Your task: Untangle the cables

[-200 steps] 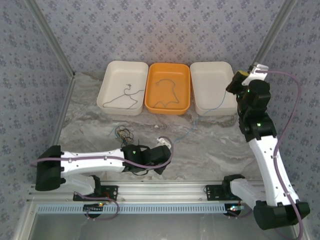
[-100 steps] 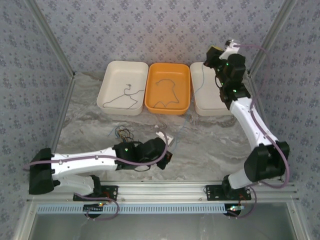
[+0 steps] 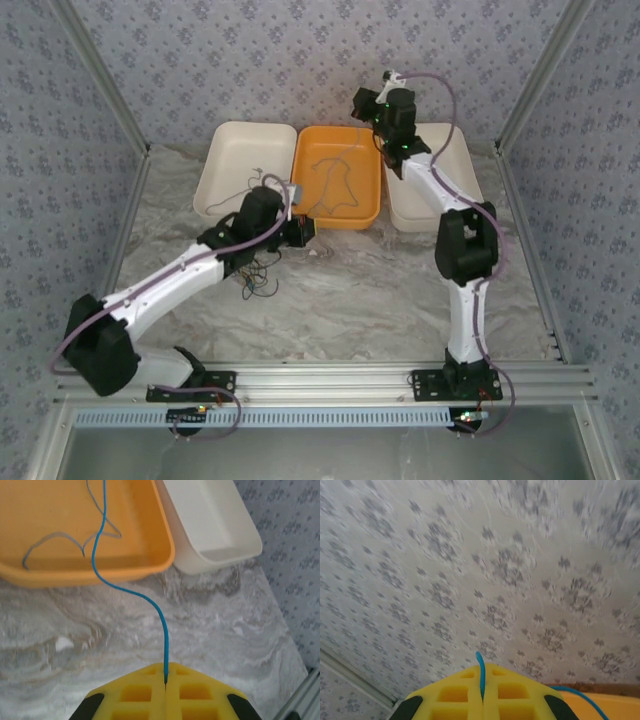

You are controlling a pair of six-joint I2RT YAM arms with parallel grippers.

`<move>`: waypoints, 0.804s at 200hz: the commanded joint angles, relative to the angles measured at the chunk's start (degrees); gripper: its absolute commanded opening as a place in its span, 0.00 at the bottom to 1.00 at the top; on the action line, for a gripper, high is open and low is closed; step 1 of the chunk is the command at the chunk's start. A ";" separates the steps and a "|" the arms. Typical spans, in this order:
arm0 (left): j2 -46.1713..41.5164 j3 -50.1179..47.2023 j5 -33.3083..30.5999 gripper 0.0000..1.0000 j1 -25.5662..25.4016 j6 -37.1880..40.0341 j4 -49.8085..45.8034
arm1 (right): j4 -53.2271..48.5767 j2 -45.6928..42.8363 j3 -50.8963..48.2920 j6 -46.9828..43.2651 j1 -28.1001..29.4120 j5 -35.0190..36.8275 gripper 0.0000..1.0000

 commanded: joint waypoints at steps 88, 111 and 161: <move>22.16 14.04 6.92 0.00 5.20 0.99 2.47 | -26.88 23.09 29.98 3.20 2.41 5.61 0.39; 23.20 14.59 6.98 0.00 5.33 0.86 2.22 | -31.64 22.80 32.86 2.97 1.58 5.81 0.56; 25.32 18.16 7.00 0.00 5.34 -0.37 1.90 | -30.68 12.33 24.07 0.22 1.26 6.31 0.54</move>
